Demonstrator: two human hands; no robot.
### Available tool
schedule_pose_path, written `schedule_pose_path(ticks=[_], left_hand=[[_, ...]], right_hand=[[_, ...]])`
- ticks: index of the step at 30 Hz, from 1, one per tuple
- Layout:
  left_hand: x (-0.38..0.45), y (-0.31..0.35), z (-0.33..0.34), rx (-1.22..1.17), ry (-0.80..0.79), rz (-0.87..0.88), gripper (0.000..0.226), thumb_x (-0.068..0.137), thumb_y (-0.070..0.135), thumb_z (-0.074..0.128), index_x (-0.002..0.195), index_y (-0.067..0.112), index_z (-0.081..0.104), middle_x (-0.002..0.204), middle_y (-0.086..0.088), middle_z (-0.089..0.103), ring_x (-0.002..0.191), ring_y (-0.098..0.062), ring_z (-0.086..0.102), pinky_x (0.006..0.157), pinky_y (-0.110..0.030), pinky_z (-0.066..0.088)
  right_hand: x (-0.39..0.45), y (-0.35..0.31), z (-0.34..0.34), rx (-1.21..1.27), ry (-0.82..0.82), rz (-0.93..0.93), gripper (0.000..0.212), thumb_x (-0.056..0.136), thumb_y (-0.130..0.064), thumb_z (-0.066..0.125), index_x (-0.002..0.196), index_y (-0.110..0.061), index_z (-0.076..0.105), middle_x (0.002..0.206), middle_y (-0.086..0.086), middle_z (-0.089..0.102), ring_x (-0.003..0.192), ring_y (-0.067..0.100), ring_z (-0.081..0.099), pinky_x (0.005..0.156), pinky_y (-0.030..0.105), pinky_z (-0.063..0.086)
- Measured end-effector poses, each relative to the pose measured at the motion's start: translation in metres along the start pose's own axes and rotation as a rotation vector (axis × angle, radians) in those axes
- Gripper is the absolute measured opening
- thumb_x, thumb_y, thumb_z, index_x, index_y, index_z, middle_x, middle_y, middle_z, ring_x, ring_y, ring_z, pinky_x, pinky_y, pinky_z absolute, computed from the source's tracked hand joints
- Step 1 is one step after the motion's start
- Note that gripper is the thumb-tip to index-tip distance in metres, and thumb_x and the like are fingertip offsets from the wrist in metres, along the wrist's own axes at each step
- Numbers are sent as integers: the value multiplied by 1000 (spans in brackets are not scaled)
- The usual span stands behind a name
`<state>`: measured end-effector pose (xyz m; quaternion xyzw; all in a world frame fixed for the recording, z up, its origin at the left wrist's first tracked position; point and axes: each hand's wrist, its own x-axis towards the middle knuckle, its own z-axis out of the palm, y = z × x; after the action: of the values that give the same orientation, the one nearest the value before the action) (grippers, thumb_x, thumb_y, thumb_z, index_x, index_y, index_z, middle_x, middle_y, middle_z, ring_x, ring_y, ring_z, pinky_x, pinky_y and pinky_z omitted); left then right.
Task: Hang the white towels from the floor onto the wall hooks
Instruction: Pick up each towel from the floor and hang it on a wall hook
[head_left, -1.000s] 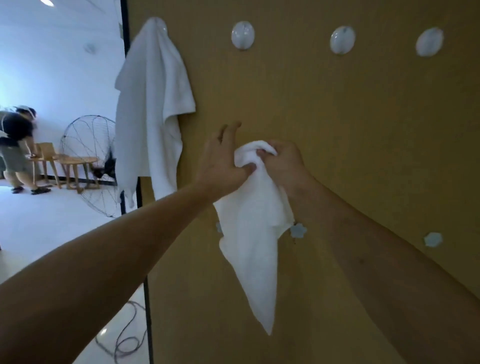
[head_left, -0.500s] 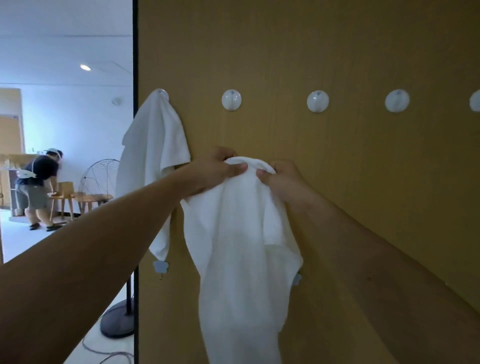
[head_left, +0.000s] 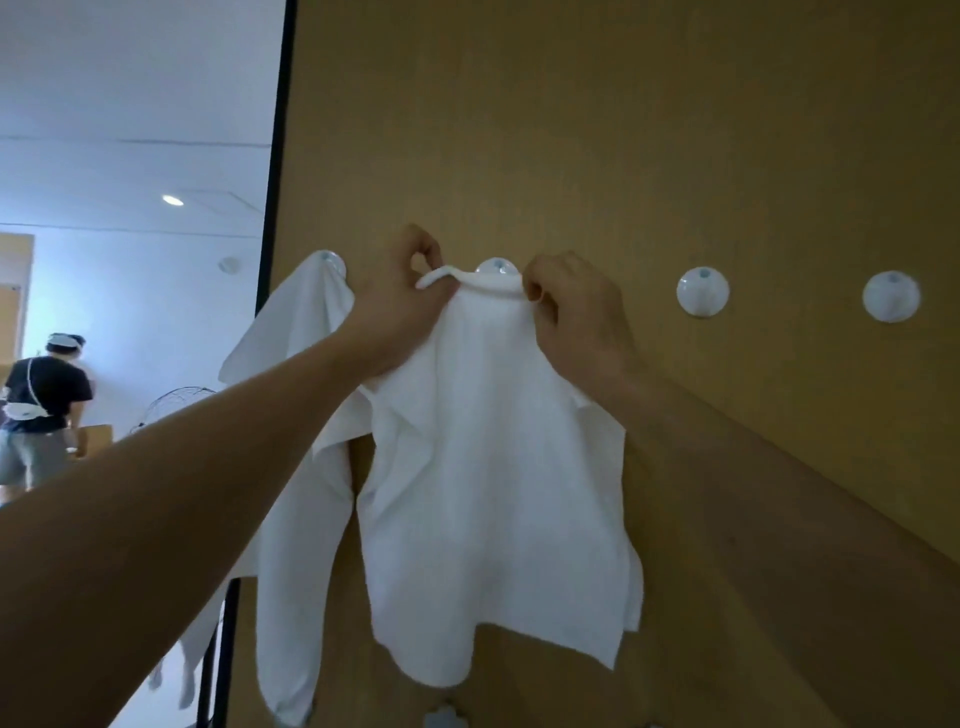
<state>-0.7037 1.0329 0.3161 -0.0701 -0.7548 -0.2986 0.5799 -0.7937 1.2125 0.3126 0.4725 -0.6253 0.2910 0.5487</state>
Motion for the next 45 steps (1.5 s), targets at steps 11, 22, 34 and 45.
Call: schedule_pose_path(ticks=[11,22,34,45], left_hand=[[31,-24,43,305,163,228,33,93,19,45,115,25,70,107,4,73,94,-16,66,83,-32,49],[10,-33,64,234,168,221,30,95,23,45,117,7,55,79,8,53,67,-6,52,57,-16,33],[5,-12,48,434,125,173,30,83,31,46,93,8,63,103,-7,54,83,-20,52,68,-28,39],[0,-14,48,359,79,345,42,97,33,46,125,7,63,108,-6,60,90,-18,55,79,-30,42]], right_hand=[[43,11,36,-40,-73,270,40,89,-24,39,118,-27,66,117,-1,64,103,20,61,87,35,50],[31,2,47,305,-77,444,23,83,-25,44,83,-25,67,83,-13,64,74,7,59,60,24,40],[32,-12,20,178,-224,445,26,80,-31,51,59,-17,57,56,-6,57,55,18,55,50,32,39],[10,7,34,-140,-174,152,31,96,-34,48,122,-22,58,91,-3,45,72,12,47,57,27,36]])
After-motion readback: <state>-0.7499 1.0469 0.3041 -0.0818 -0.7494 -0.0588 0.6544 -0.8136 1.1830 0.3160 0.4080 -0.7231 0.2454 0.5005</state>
